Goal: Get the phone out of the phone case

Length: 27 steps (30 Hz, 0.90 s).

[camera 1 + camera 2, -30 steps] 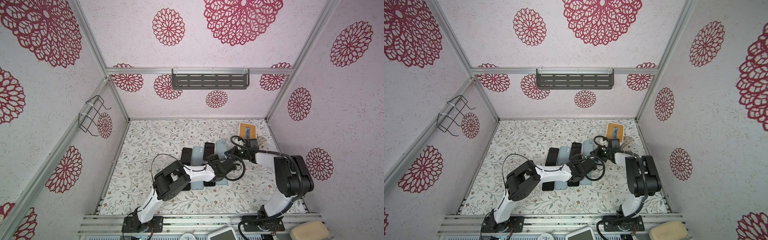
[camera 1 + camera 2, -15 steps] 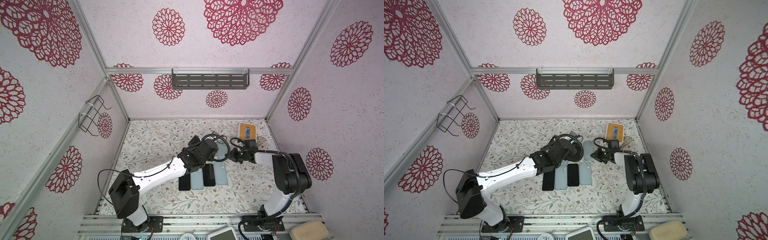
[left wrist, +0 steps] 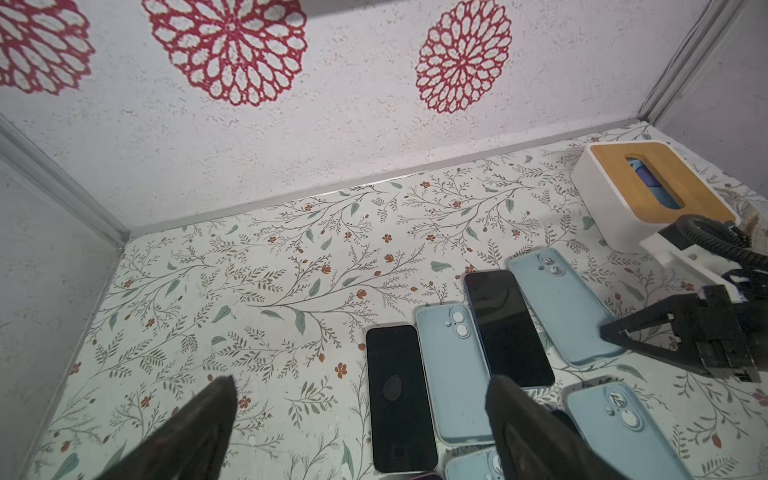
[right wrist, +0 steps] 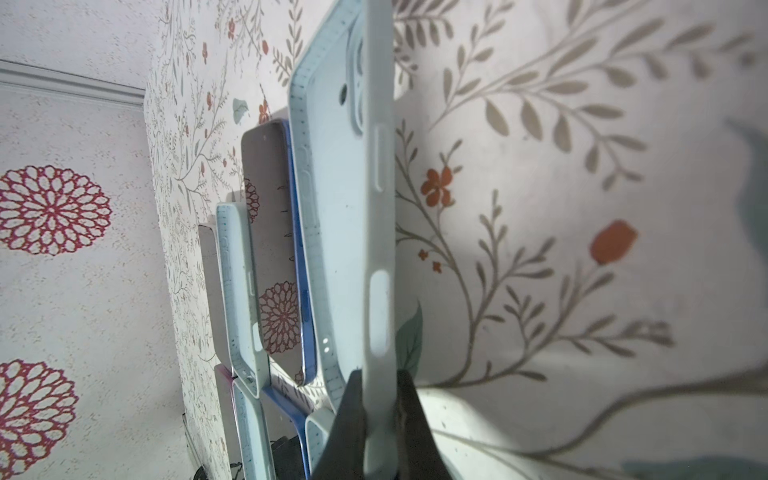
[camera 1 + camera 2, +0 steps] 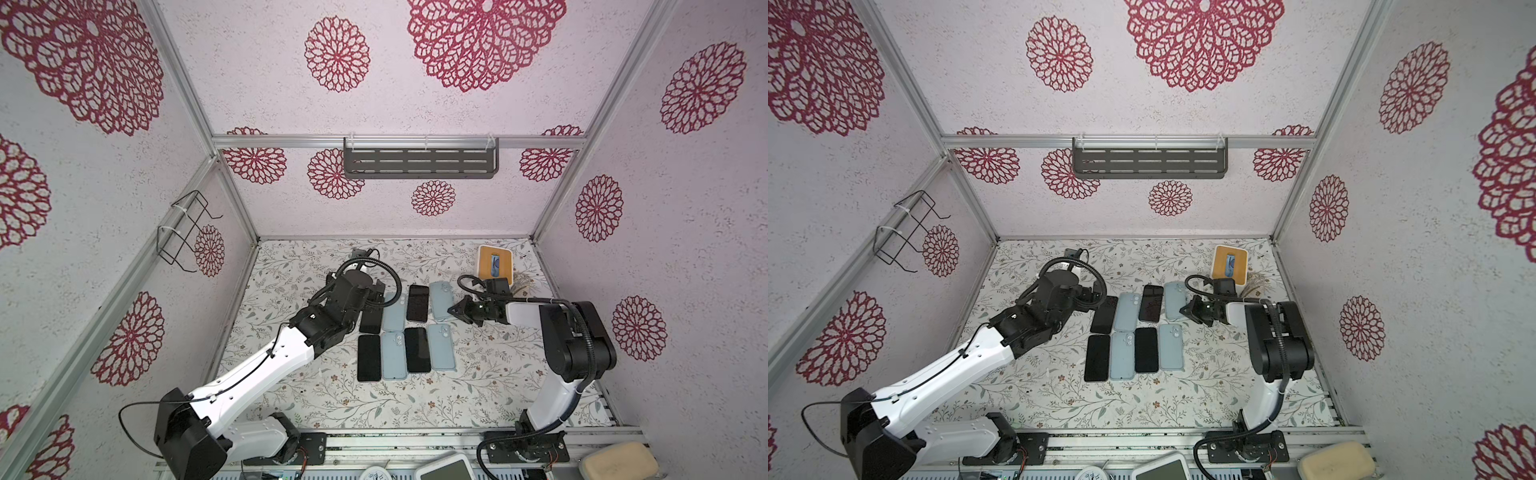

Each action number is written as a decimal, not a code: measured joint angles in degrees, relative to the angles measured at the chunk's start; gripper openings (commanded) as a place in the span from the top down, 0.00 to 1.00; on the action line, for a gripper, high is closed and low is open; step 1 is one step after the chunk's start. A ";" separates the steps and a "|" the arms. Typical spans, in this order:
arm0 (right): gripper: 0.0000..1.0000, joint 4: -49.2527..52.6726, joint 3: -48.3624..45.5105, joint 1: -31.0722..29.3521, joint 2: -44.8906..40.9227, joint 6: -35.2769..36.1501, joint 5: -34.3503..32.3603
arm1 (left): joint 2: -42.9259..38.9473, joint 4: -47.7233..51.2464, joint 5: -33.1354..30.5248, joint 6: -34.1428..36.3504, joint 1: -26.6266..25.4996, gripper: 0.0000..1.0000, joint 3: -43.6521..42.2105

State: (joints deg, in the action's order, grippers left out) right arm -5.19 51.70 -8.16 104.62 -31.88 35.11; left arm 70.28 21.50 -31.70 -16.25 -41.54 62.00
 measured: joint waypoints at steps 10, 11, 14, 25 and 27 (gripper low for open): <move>1.00 0.37 1.42 -1.11 1.16 1.33 -0.55 | -6.40 3.50 0.17 -5.31 2.86 0.03 -4.90; 1.00 0.37 1.42 -1.16 1.16 1.44 -0.57 | -7.06 3.78 0.17 -5.68 2.99 0.03 -5.20; 0.87 0.39 1.33 -1.25 1.16 1.92 -0.74 | -9.42 4.57 0.17 -7.04 3.63 0.03 -6.23; 0.23 2.99 0.61 -1.99 -2.10 5.40 -2.49 | -16.48 7.72 -0.04 -11.37 6.75 0.03 -9.64; 0.15 4.90 0.61 -2.01 -3.76 6.36 -4.57 | -17.53 8.02 -0.07 -12.04 7.67 0.03 -10.40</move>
State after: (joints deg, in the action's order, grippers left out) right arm -0.30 52.31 -10.17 100.86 -25.52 30.55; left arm 52.75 29.52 -31.77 -28.29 -33.87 51.59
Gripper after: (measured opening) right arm 0.802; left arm 0.971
